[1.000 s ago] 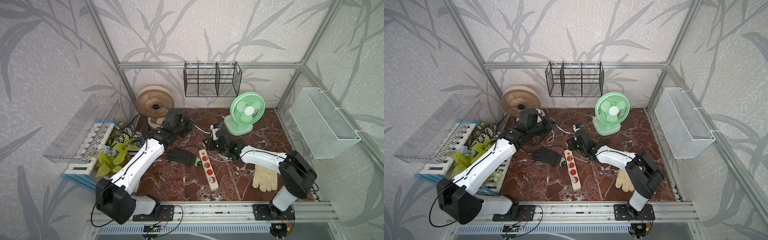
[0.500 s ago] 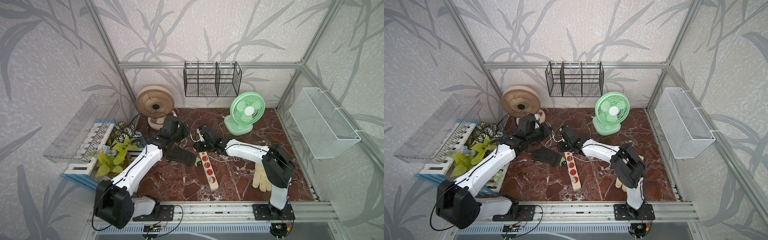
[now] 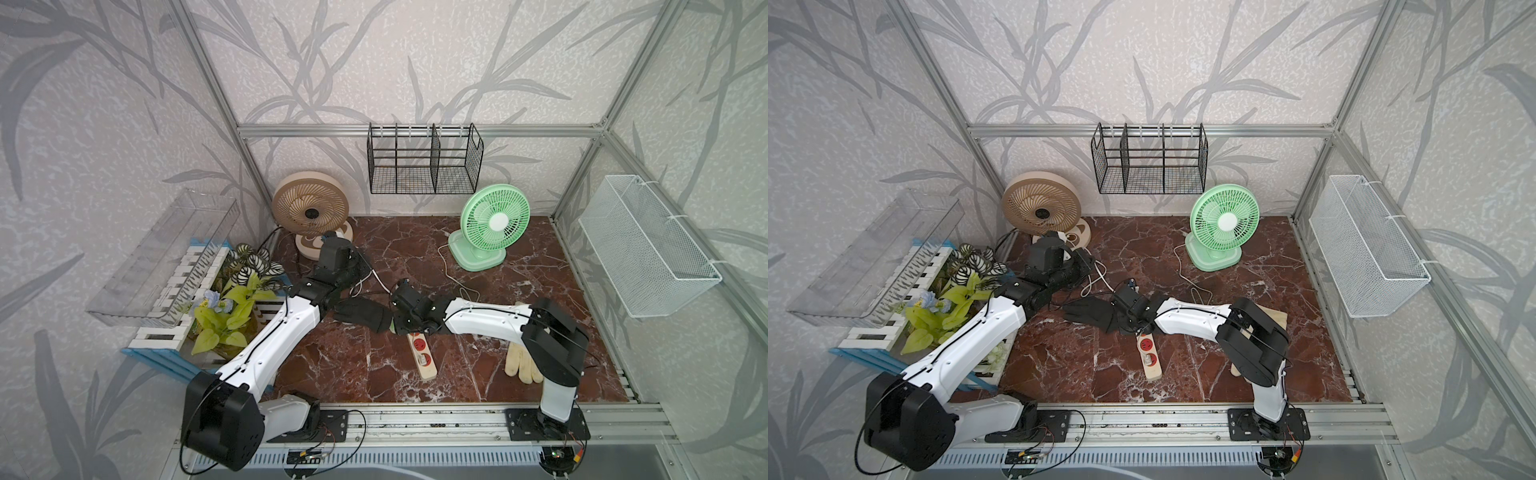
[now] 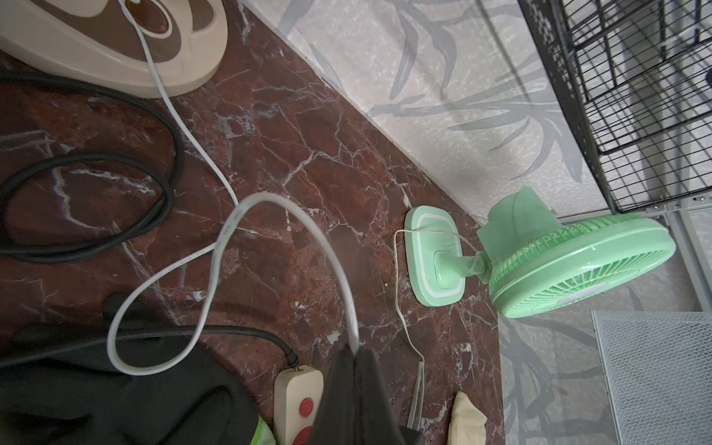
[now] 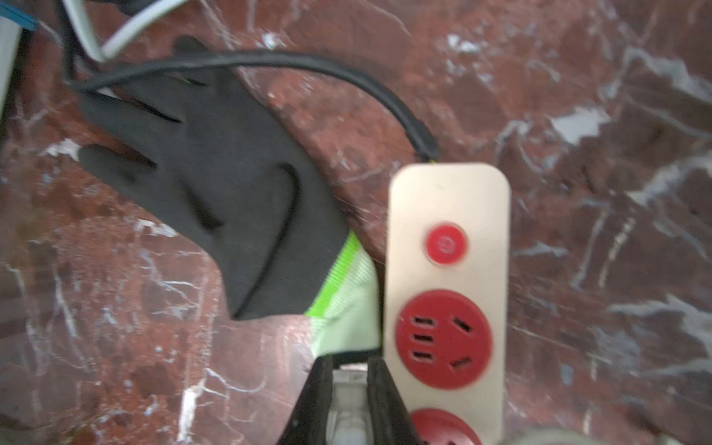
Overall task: Plug the desk fan into the power strip
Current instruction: Insert the plug into the socket.
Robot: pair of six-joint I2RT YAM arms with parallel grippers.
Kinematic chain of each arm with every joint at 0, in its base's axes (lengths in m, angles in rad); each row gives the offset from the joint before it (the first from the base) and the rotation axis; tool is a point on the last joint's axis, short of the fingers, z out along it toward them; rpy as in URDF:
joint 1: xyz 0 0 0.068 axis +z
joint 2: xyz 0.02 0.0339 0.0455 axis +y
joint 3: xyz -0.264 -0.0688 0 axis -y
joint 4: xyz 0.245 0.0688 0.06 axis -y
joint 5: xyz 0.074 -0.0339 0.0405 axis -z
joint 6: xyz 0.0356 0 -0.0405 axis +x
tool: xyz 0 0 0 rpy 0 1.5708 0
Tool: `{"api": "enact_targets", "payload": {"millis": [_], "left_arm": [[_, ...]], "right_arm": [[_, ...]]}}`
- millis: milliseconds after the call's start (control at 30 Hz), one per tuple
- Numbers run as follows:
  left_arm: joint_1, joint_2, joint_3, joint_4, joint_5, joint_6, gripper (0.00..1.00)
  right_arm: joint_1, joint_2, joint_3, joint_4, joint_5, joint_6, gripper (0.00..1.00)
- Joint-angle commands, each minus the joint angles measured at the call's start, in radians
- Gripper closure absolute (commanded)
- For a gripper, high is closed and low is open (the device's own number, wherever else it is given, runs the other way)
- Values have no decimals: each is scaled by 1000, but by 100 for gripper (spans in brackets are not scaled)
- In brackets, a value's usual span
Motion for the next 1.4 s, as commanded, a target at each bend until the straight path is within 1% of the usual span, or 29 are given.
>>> {"api": "enact_targets", "payload": {"millis": [0,100,300,500,633,1000,1367], "left_arm": [[4,14,-3,62,18,0,100],[4,29,-3,68,32,-4,100],[3,47,-12,75,44,-6,100],[3,55,-25,82,52,-6,100],[3,60,-28,83,50,-3,100],[4,60,-40,89,54,1,100],[4,65,-43,89,60,13,100]], "right_arm": [[-4,-92,-44,-18,97,22,100],[-6,-131,-76,-15,141,26,100],[-23,-200,-151,94,152,8,100],[-68,-188,-222,222,121,-22,100],[-73,-195,-258,306,101,-57,100],[-73,-152,-253,401,39,-129,100],[-73,-70,-205,385,30,-131,100]]}}
